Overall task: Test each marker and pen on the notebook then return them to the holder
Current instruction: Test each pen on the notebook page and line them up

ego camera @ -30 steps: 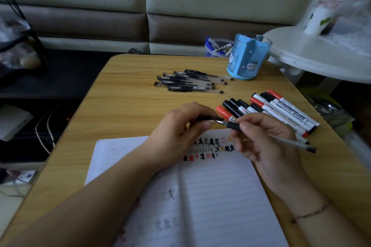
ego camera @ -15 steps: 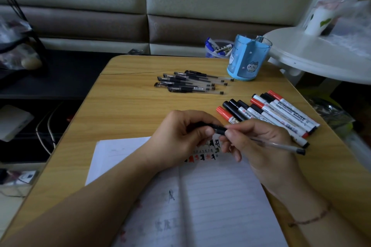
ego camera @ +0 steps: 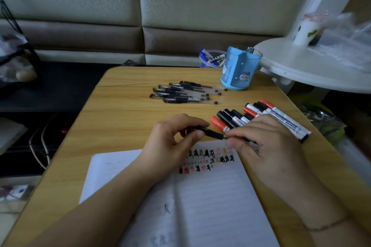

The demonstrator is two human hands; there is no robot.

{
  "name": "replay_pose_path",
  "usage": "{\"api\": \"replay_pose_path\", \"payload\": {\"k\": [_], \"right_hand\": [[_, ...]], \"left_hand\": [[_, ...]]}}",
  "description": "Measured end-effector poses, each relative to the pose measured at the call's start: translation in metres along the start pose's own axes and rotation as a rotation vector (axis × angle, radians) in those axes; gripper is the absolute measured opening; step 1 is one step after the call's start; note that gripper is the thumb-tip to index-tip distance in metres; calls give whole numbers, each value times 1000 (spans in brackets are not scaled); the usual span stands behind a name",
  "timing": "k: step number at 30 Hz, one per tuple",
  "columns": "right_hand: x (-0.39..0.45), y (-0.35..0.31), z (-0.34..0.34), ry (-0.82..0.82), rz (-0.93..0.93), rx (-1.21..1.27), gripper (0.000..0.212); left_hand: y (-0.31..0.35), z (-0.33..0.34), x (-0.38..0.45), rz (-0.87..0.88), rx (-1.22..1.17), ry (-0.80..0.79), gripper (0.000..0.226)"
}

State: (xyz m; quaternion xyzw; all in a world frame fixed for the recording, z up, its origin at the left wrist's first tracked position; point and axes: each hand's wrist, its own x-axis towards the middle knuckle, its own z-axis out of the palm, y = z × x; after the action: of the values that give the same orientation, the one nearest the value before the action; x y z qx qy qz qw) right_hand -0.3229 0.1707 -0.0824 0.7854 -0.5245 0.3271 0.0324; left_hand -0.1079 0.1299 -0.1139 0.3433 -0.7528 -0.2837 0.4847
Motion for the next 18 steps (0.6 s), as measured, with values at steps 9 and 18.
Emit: {"api": "replay_pose_path", "payload": {"k": [9, 18], "right_hand": [[65, -29, 29, -225, 27, -159, 19], [88, -43, 80, -449, -14, -24, 24]], "left_hand": [[-5, -10, 4, -90, -63, 678, 45], [-2, -12, 3, -8, -73, 711, 30]]}}
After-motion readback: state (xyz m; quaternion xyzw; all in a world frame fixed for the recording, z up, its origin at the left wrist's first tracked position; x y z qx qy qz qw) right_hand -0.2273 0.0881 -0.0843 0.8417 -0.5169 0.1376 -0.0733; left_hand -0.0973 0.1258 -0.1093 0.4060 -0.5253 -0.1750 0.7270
